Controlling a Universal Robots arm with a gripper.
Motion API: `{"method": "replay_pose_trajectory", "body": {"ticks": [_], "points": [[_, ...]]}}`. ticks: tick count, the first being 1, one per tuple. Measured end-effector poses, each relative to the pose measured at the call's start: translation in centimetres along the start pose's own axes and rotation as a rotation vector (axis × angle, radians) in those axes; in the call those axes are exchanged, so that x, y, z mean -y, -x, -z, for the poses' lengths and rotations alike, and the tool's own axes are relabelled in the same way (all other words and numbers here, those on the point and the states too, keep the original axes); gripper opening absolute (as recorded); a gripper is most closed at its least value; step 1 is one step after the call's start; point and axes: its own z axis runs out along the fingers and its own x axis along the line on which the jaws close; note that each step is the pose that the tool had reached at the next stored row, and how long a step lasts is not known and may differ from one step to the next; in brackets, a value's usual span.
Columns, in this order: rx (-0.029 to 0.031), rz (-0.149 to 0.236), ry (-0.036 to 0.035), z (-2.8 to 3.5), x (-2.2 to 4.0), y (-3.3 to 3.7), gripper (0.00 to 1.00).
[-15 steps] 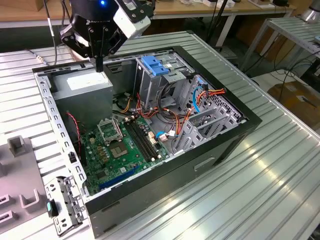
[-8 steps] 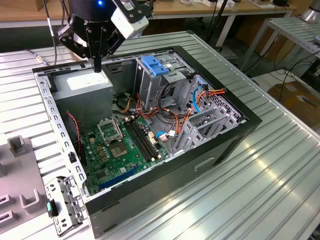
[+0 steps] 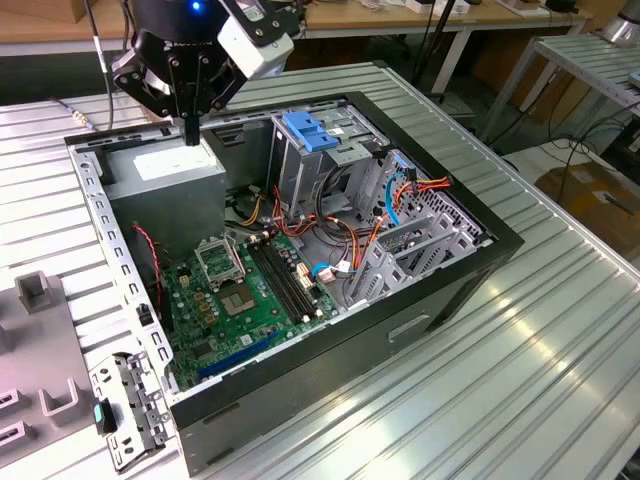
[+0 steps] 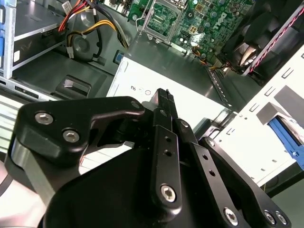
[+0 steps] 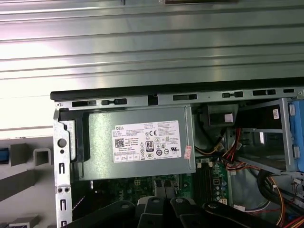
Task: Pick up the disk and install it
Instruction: 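Reach for the disk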
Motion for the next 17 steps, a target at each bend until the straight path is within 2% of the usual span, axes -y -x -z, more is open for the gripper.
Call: {"method": "replay_pose_trajectory", "body": {"ticks": [17], "points": [[-0.0064,0.0,-0.0005,-0.04,0.05,-0.61,0.11]]}}
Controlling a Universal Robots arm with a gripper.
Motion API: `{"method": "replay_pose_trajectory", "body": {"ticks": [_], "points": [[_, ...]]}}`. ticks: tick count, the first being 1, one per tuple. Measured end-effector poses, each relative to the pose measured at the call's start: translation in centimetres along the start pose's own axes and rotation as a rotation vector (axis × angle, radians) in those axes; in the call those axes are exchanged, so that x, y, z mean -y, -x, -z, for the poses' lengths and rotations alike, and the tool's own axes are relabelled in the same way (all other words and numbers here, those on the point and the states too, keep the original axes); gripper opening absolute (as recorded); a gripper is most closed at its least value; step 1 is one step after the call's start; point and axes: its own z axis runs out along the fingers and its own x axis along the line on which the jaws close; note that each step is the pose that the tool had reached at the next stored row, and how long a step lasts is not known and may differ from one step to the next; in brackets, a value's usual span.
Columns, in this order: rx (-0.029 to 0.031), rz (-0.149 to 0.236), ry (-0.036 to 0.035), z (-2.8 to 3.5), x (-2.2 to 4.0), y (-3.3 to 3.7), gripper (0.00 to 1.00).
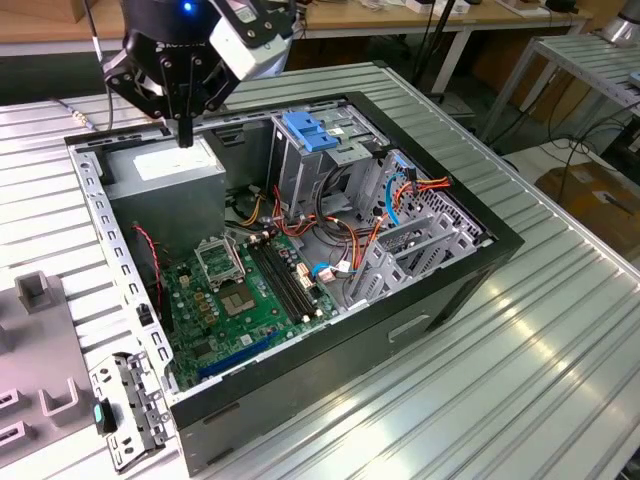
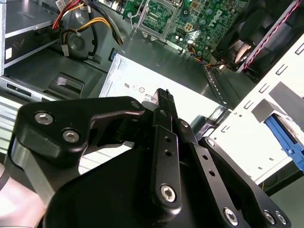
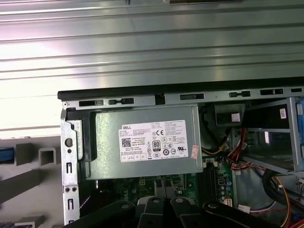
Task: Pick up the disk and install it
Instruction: 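Reach for the disk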
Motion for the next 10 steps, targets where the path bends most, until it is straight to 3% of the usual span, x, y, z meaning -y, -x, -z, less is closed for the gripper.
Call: {"method": "replay_pose_trajectory", "body": {"ticks": [10], "points": [[-0.0034,0.0,-0.0003,-0.02,0.03,-0.35,0.11]]}}
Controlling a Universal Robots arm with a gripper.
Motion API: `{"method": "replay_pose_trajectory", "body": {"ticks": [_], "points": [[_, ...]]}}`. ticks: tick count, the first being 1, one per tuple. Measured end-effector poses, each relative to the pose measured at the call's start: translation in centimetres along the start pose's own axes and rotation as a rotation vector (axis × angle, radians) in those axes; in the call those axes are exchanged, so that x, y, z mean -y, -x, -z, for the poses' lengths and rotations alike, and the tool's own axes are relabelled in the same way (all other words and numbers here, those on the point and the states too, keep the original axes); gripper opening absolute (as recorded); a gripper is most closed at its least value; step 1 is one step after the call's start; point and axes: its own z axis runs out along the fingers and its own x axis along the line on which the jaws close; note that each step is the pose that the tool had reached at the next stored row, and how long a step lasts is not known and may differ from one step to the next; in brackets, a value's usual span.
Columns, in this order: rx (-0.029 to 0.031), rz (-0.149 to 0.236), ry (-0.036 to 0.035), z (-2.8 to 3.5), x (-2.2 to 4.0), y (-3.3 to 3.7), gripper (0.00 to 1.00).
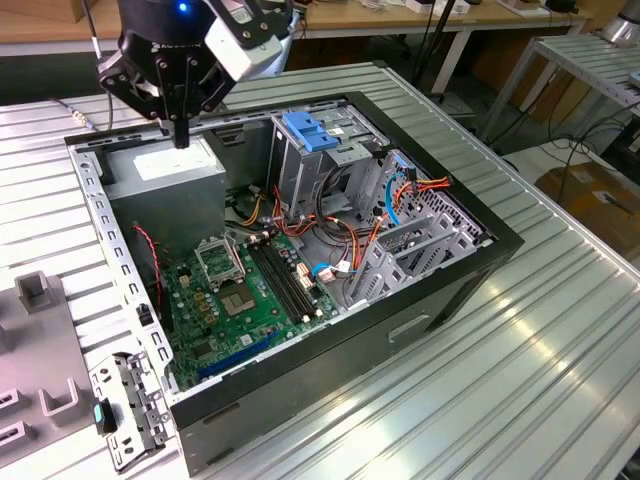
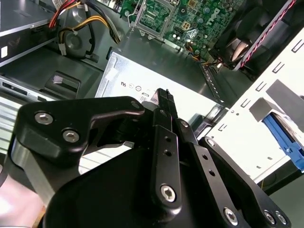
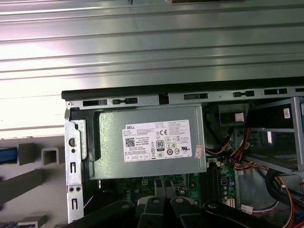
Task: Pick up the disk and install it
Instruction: 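Reach for the disk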
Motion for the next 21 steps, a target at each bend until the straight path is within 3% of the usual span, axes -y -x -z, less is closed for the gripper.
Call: {"method": "replay_pose_trajectory", "body": {"ticks": [21], "points": [[-0.0035,0.0,-0.0003,-0.04,0.08,-1.01,0.11]]}}
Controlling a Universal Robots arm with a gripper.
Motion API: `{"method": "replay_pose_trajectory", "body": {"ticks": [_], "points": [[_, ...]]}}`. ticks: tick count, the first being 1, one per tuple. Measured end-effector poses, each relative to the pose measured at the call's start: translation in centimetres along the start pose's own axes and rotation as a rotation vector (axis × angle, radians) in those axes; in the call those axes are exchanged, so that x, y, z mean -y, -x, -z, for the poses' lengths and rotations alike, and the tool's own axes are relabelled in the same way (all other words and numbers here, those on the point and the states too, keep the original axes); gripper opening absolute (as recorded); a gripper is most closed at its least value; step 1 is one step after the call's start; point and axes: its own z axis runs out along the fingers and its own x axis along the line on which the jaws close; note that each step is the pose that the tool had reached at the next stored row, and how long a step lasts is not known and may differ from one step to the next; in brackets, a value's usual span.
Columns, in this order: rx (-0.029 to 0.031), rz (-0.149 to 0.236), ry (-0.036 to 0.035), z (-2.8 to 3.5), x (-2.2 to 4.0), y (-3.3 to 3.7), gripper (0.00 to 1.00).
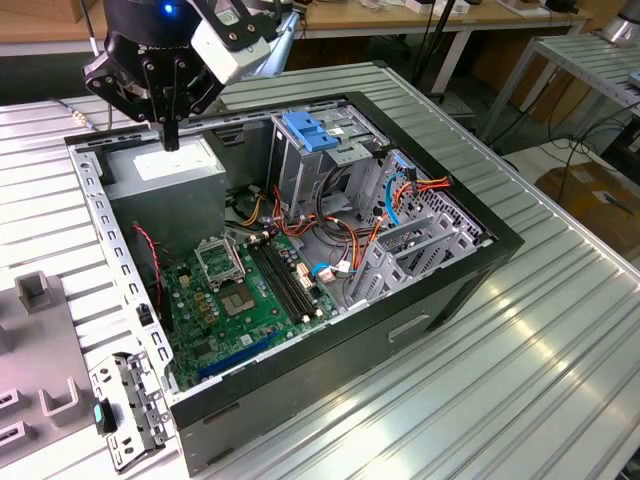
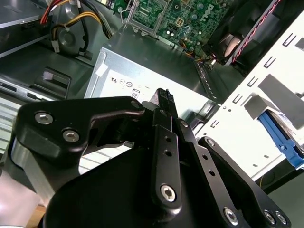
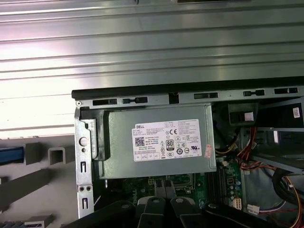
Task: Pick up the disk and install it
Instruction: 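Reach for the disk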
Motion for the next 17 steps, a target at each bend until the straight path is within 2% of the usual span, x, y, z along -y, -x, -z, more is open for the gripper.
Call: {"method": "replay_pose_trajectory", "body": {"ticks": [17], "points": [[-0.0032,0.0,-0.0002,-0.03,0.07,-0.84,0.11]]}}
